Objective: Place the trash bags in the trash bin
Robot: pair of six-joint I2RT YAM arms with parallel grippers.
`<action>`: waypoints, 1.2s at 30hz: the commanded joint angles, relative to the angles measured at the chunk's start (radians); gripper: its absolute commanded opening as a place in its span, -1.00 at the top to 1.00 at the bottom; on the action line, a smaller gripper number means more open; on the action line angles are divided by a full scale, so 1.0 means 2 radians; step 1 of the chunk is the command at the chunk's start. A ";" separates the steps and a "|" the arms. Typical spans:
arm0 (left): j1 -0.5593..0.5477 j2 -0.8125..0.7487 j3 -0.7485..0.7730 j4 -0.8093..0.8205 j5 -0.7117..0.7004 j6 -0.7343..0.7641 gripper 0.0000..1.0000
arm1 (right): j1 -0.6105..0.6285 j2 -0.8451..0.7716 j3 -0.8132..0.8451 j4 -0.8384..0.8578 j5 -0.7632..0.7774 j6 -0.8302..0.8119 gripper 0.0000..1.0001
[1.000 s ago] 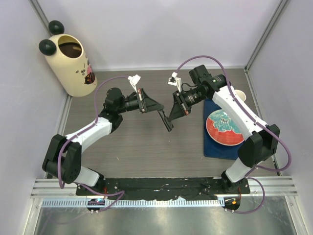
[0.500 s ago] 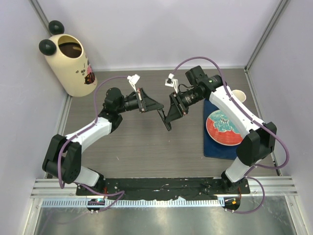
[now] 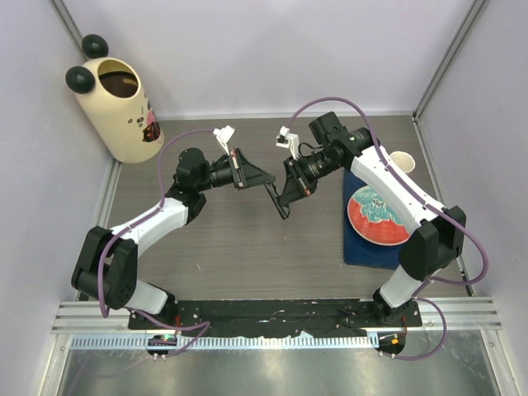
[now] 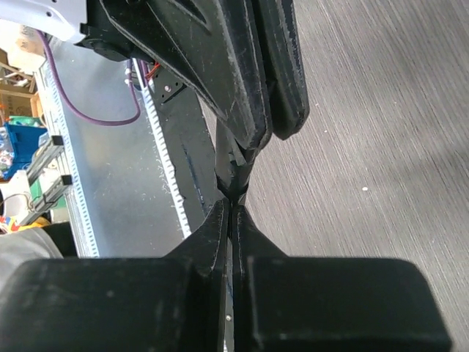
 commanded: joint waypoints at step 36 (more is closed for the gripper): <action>0.017 -0.015 -0.016 -0.018 -0.025 -0.012 1.00 | 0.034 0.015 0.003 0.034 0.020 0.019 0.26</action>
